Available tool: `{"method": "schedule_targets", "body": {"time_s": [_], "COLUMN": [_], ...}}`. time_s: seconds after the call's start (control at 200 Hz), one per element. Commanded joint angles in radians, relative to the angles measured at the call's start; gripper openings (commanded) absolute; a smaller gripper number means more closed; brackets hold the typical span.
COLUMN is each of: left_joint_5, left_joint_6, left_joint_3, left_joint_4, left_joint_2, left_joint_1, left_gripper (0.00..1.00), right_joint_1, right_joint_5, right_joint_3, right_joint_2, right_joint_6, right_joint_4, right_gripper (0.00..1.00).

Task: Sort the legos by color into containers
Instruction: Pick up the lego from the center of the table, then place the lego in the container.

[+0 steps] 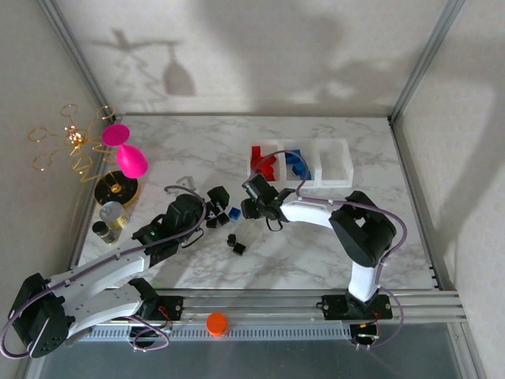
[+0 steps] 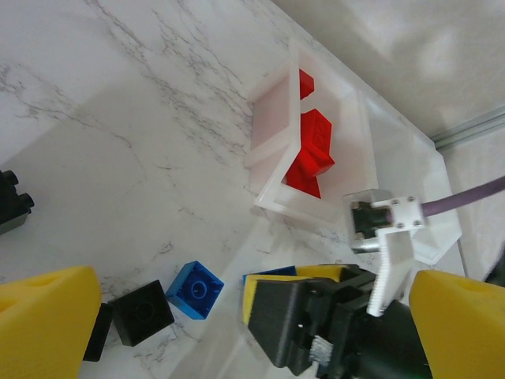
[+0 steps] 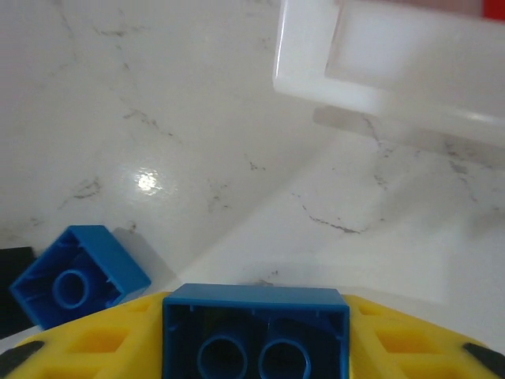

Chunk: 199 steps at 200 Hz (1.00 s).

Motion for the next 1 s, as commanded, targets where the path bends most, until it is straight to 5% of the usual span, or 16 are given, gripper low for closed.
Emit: {"method": "schedule_targets", "body": {"time_s": [0.0, 0.385, 0.991], "left_joint_5": [0.032, 0.087, 0.133], "left_joint_6": [0.007, 0.028, 0.068], "left_joint_3": [0.035, 0.101, 0.231], "left_joint_4": [0.016, 0.091, 0.166], "left_joint_2": [0.021, 0.129, 0.291], "left_joint_1": [0.0, -0.001, 0.0], "left_gripper": [0.99, 1.0, 0.99], "right_joint_1": [-0.03, -0.262, -0.459], "right_joint_5": [-0.002, 0.02, 0.131], "right_joint_3": [-0.021, 0.039, 0.372], "right_joint_2": [-0.092, -0.183, 0.141], "right_joint_6": [0.009, -0.057, -0.127], "right_joint_4": [-0.021, -0.051, -0.041], "right_gripper": [0.44, 0.43, 0.46]}}
